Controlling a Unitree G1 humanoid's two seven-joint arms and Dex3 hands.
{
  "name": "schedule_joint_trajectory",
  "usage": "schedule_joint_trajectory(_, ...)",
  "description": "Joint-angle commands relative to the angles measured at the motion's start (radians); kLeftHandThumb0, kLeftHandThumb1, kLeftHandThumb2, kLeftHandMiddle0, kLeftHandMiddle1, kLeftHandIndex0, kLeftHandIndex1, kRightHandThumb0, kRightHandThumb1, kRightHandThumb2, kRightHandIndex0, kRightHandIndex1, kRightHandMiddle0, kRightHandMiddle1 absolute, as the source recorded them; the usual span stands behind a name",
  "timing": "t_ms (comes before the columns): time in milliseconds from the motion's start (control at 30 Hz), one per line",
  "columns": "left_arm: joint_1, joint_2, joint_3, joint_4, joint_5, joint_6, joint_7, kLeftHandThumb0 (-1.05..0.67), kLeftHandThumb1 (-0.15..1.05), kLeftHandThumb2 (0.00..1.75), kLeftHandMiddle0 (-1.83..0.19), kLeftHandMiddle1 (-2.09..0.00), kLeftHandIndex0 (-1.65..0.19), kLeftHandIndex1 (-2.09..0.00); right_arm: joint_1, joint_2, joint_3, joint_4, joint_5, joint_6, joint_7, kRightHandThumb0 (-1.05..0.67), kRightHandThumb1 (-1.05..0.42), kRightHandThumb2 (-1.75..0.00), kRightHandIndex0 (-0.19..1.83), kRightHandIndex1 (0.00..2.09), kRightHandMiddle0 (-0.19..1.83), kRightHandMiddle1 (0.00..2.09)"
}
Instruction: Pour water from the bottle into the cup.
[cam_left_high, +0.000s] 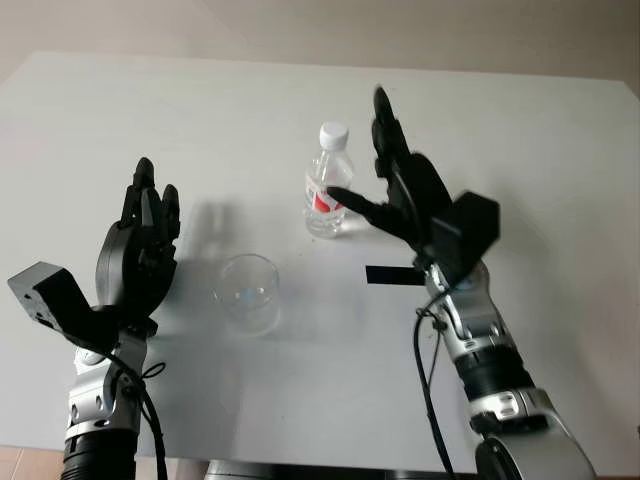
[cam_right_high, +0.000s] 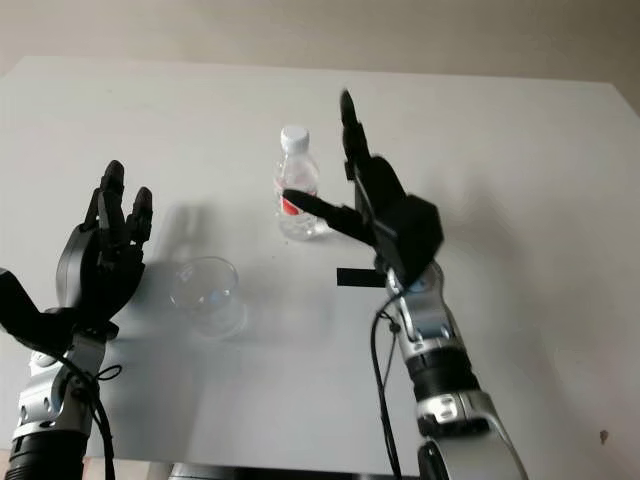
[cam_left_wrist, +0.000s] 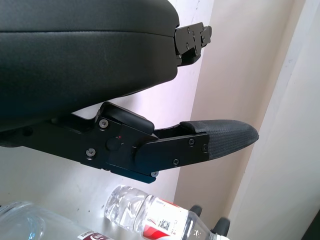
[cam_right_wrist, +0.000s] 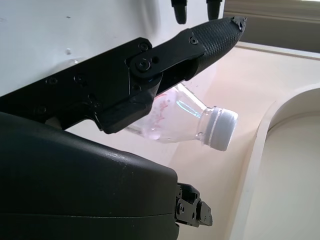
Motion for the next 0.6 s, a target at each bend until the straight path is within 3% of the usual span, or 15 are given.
schedule_joint_trajectory(0, -0.010, 0.004, 0.001, -0.009, 0.008, -0.003, 0.002, -0.82, 1.05, 0.56, 0.13, -0.06, 0.16, -0.06, -0.038, 0.009, 0.000, 0.049, 0.010, -0.016, 0.010, -1.00, -0.92, -0.05, -0.19, 0.00, -0.19, 0.00)
schedule_joint_trajectory(567, -0.025, 0.007, 0.007, 0.019, 0.005, -0.019, -0.011, -0.82, 1.05, 0.55, 0.14, -0.05, 0.16, -0.05, -0.187, 0.111, -0.062, 0.378, 0.103, -0.066, 0.011, -0.93, -0.89, -0.05, -0.19, 0.00, -0.19, 0.00)
